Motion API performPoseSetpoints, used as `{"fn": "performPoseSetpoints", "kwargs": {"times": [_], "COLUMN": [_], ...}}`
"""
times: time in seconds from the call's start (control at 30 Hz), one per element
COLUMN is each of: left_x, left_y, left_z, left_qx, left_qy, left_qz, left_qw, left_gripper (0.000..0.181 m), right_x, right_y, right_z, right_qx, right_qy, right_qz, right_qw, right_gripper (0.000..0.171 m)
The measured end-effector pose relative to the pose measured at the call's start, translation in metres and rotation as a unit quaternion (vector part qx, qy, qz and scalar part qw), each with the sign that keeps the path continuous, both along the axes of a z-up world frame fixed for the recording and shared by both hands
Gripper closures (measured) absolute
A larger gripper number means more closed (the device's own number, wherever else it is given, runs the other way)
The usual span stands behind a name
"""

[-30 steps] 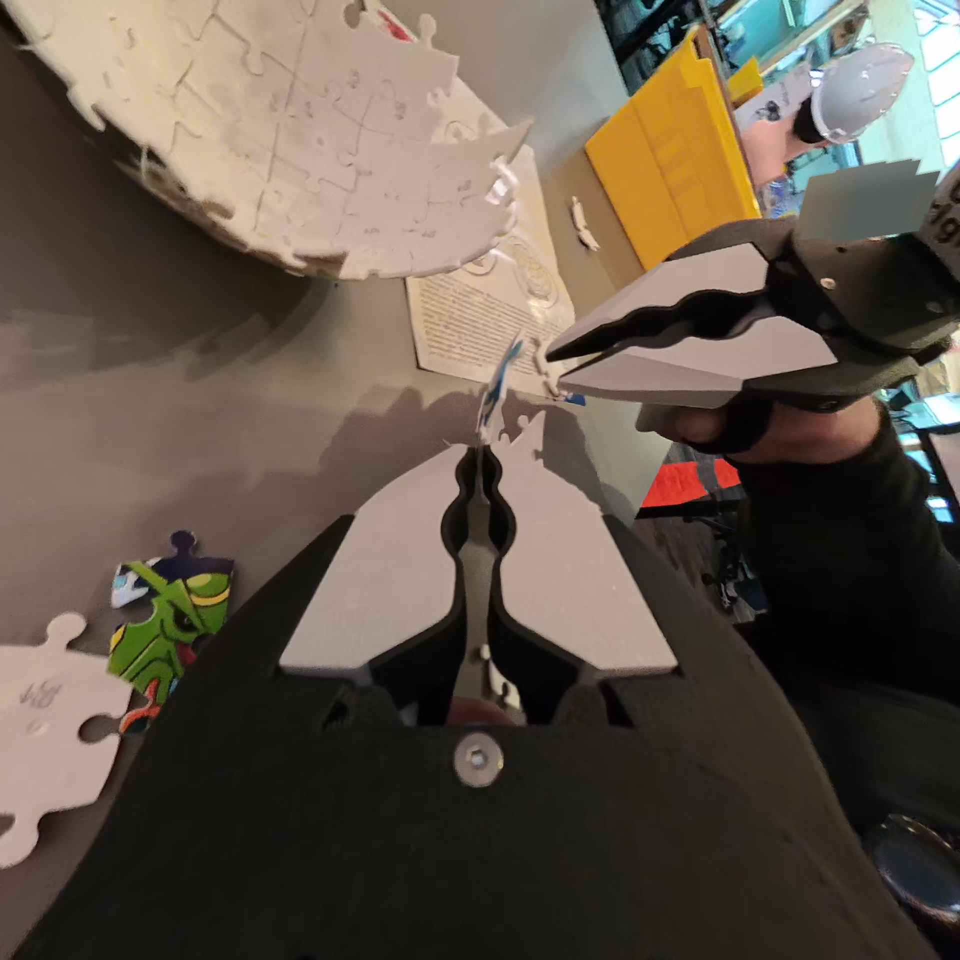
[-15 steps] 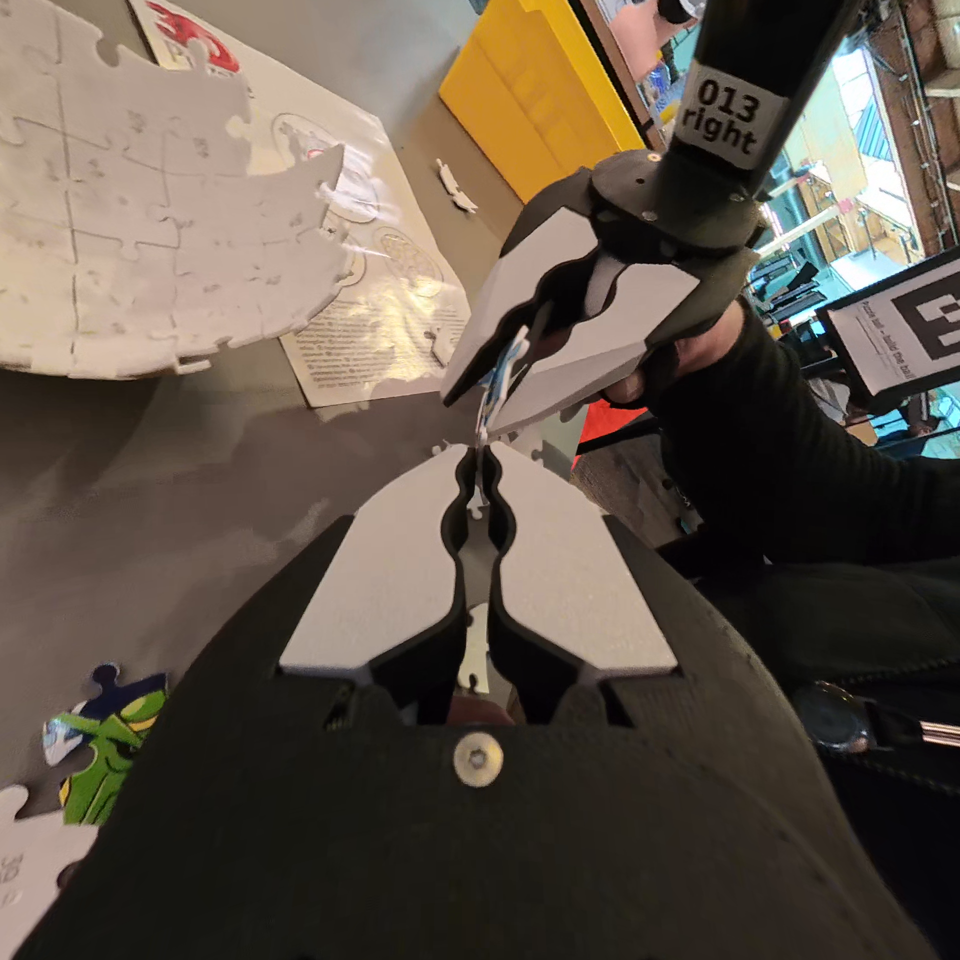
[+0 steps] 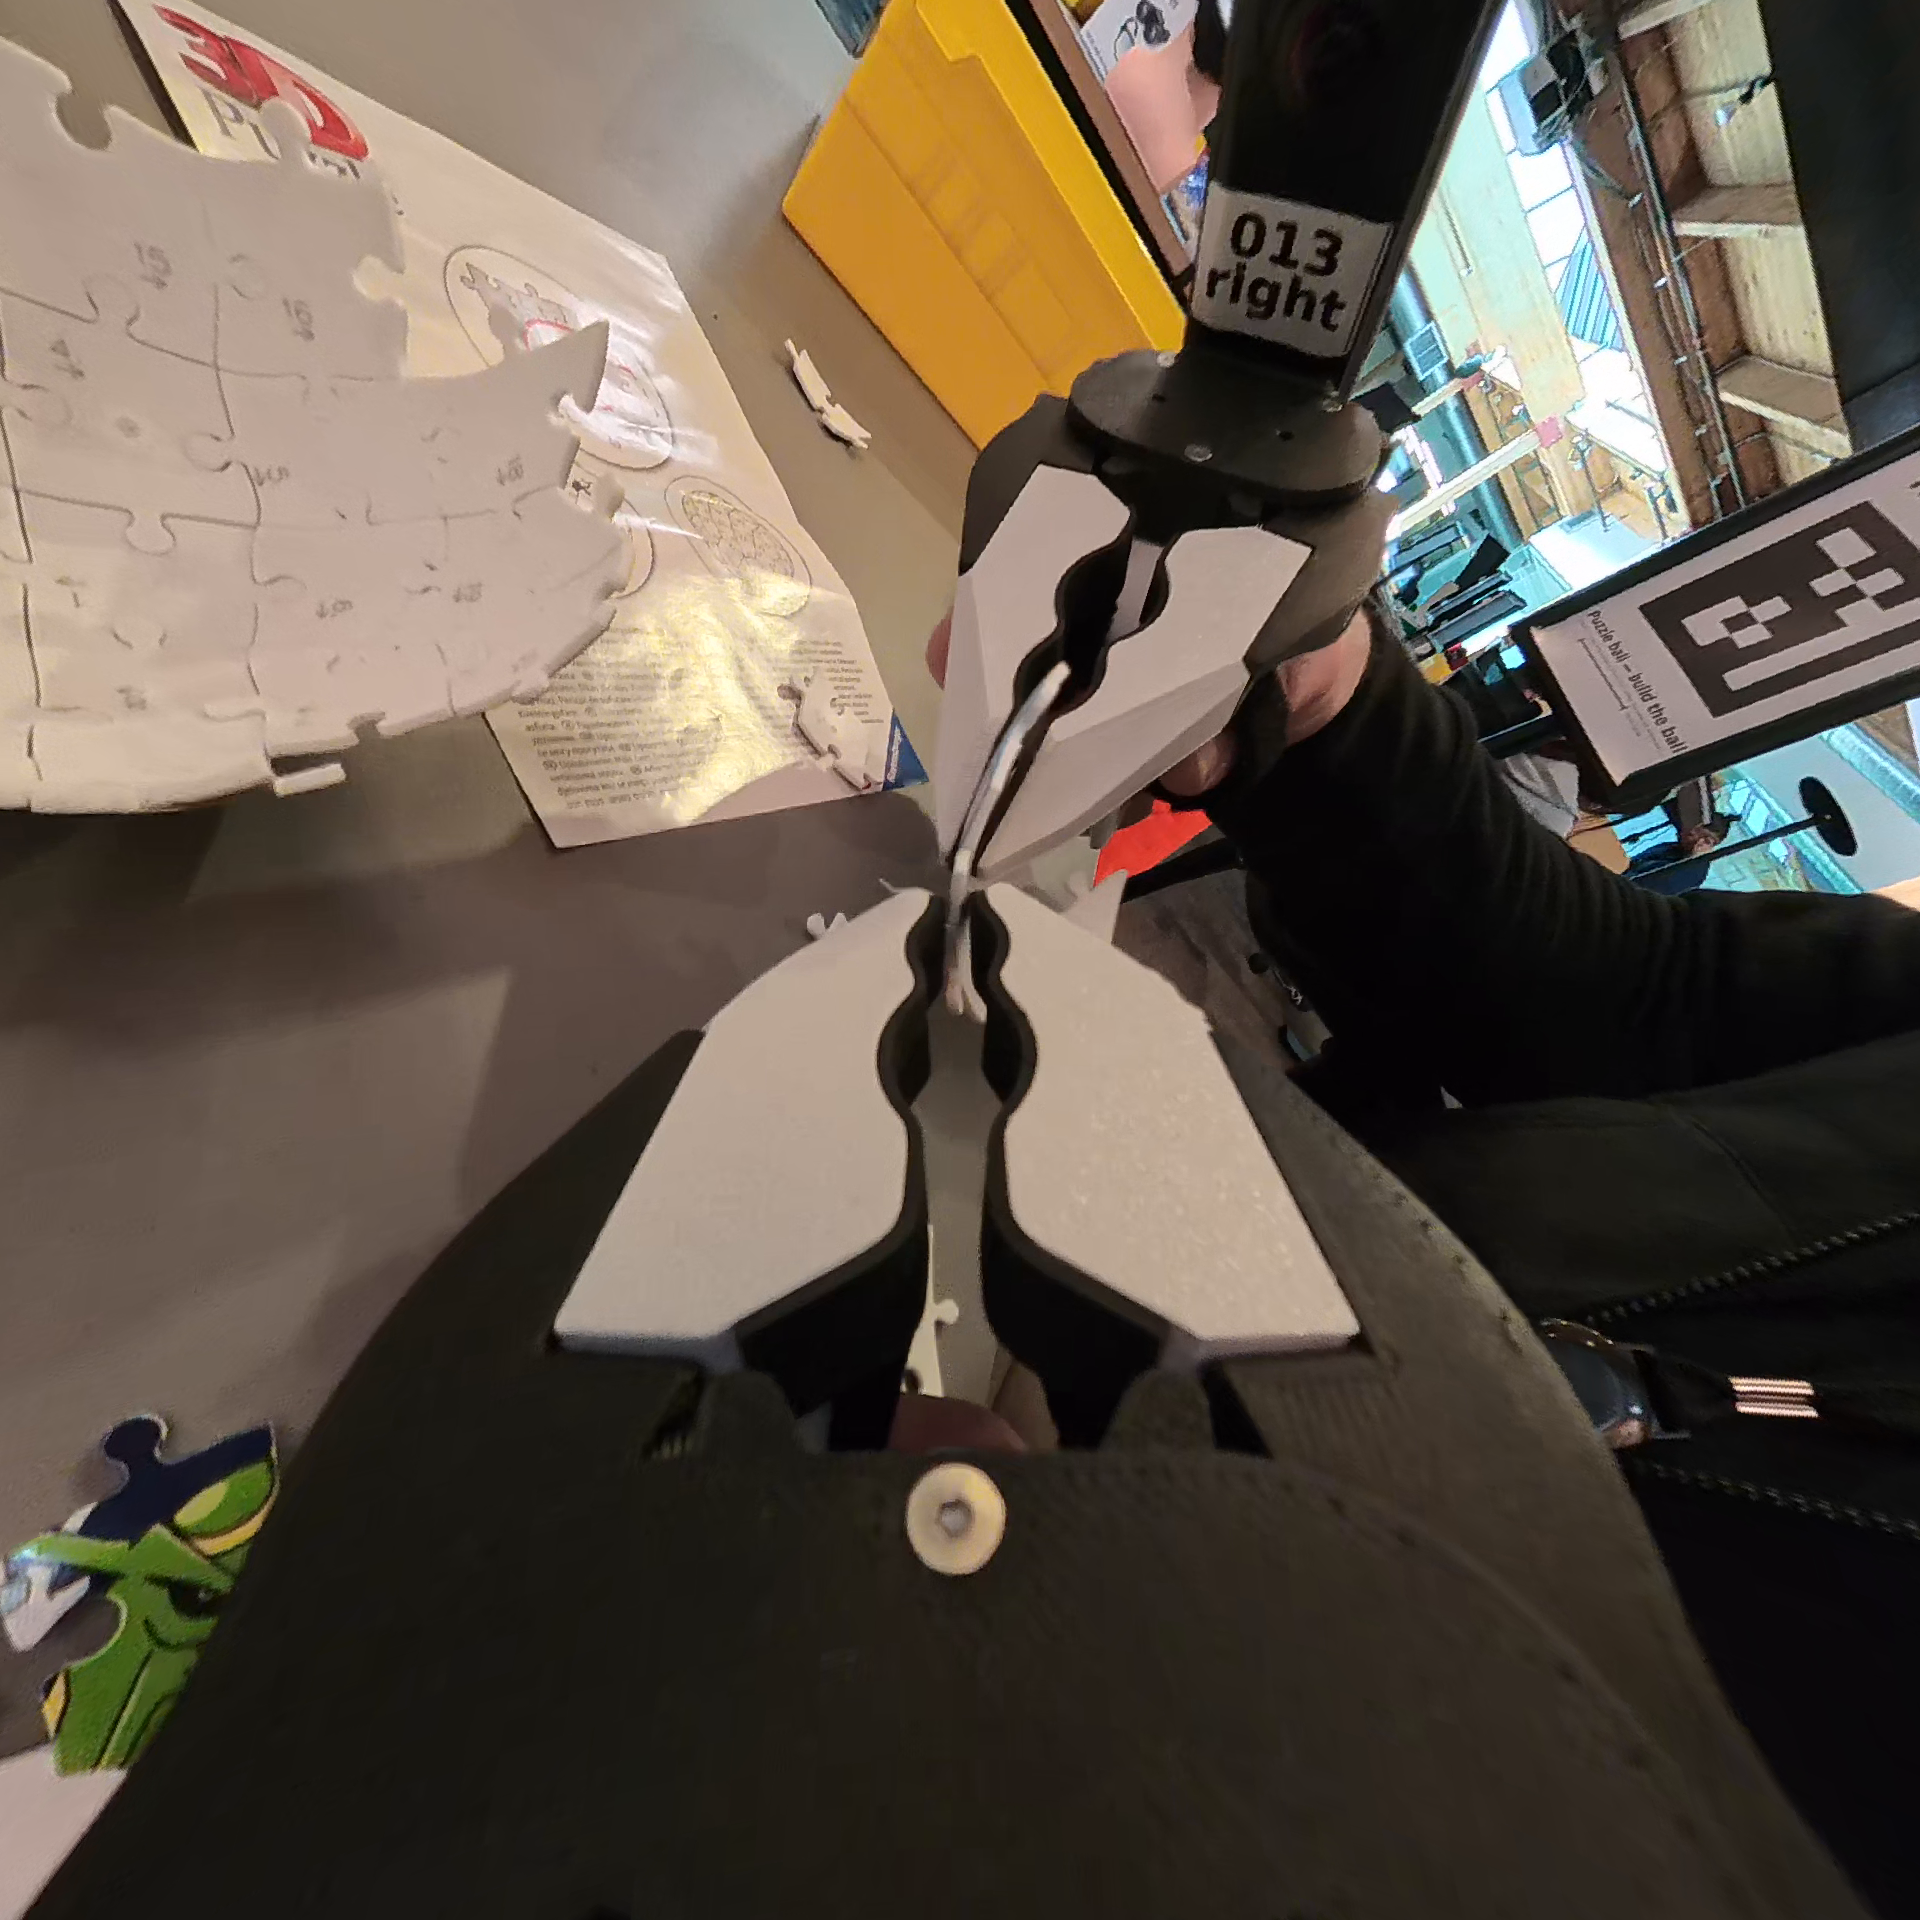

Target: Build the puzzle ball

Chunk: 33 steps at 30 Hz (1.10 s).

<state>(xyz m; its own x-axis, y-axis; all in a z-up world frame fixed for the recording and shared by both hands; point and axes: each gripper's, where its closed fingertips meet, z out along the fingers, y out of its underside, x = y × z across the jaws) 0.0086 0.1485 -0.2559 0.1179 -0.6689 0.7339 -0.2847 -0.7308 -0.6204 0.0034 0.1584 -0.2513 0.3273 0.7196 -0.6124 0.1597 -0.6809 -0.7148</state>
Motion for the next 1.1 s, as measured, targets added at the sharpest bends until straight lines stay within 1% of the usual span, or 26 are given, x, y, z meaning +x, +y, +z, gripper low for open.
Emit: {"fn": "performPoseSetpoints", "kwargs": {"times": [0.23, 0.37, 0.43, 0.53, 0.67, 0.7, 0.73, 0.8, 0.9, 1.0, 1.1], "left_x": [-0.007, -0.027, -0.04, -0.062, -0.085, -0.085, -0.083, -0.081, -0.076, -0.07, -0.064], "left_y": [0.007, 0.016, 0.032, 0.064, 0.109, 0.117, 0.122, 0.135, 0.148, 0.15, 0.143], "left_z": [0.013, 0.027, 0.038, 0.051, 0.036, 0.032, 0.027, 0.021, 0.008, -0.003, -0.009], "left_qx": [0.015, 0.082, 0.136, 0.198, 0.293, 0.296, 0.289, 0.275, 0.235, 0.187, 0.179], "left_qy": [-0.008, 0.009, 0.019, 0.048, 0.161, 0.173, 0.178, 0.185, 0.183, 0.173, 0.171], "left_qz": [0.022, 0.046, 0.078, 0.134, 0.172, 0.173, 0.167, 0.177, 0.18, 0.169, 0.156], "left_qw": [1.0, 0.996, 0.987, 0.97, 0.927, 0.923, 0.926, 0.927, 0.938, 0.952, 0.956], "left_gripper": [0.158, 0.155, 0.154, 0.153, 0.149, 0.149, 0.147, 0.146, 0.146, 0.147, 0.15], "right_x": [0.006, 0.014, 0.02, 0.03, 0.042, 0.043, 0.045, 0.047, 0.049, 0.052, 0.054], "right_y": [0.003, 0.004, 0.005, 0.008, 0.011, 0.012, 0.012, 0.012, 0.012, 0.013, 0.014], "right_z": [0.009, 0.015, 0.016, 0.017, 0.017, 0.016, 0.015, 0.014, 0.015, 0.014, 0.011], "right_qx": [0.002, 0.006, 0.009, 0.011, 0.015, 0.015, 0.015, 0.015, 0.015, 0.013, 0.009], "right_qy": [0.021, 0.028, 0.026, 0.022, 0.013, 0.011, 0.007, 0.005, 0.005, 0.007, 0.007], "right_qz": [-0.016, -0.03, -0.039, -0.054, -0.074, -0.077, -0.079, -0.083, -0.088, -0.091, -0.092], "right_qw": [1.0, 0.999, 0.999, 0.998, 0.997, 0.997, 0.997, 0.996, 0.996, 0.996, 0.996], "right_gripper": [0.171, 0.171, 0.171, 0.171, 0.171, 0.171, 0.171, 0.171, 0.171, 0.171, 0.171]}}
